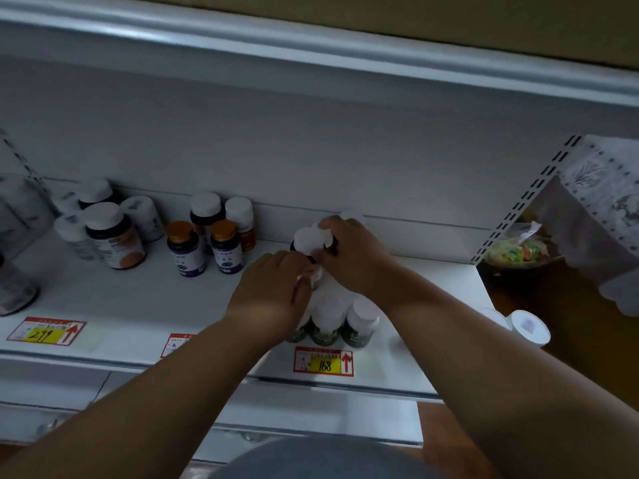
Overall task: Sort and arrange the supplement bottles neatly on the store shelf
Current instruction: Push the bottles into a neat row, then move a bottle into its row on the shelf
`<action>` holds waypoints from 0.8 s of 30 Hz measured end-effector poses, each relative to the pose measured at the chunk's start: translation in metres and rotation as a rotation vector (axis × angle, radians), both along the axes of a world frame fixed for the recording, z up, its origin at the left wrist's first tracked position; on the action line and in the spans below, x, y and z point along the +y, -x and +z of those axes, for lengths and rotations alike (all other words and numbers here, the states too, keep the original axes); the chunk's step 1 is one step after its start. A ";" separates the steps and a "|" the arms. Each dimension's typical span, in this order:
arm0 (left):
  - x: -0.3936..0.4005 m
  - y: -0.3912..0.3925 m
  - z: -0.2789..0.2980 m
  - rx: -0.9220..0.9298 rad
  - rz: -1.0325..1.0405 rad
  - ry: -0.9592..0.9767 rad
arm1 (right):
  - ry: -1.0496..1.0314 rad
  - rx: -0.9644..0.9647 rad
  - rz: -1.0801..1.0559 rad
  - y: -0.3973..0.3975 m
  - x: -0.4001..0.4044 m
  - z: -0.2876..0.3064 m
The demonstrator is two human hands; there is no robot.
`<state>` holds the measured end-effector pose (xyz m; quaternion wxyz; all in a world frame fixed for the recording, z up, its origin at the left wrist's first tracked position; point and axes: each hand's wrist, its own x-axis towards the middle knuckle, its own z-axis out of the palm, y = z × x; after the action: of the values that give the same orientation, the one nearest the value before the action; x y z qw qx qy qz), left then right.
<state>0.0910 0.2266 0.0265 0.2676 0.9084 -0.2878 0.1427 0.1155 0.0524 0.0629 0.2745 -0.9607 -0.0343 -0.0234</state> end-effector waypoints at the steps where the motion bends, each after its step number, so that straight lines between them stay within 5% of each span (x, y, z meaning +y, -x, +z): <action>1: 0.003 -0.001 0.001 0.009 0.004 0.006 | 0.049 0.034 0.018 -0.007 0.006 -0.001; 7: 0.016 -0.005 0.002 0.110 0.095 0.018 | 0.140 -0.011 0.004 -0.022 0.022 -0.020; 18: 0.046 -0.007 0.021 0.365 0.168 0.252 | -0.663 -0.189 -0.169 0.013 0.043 0.021; 24: 0.060 0.027 0.050 0.380 0.061 0.404 | -0.691 -0.169 0.002 0.030 0.072 0.046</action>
<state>0.0637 0.2864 0.0764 0.4880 0.8554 -0.1706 0.0320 0.0859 0.1245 0.1092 0.5794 -0.8057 -0.0481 -0.1129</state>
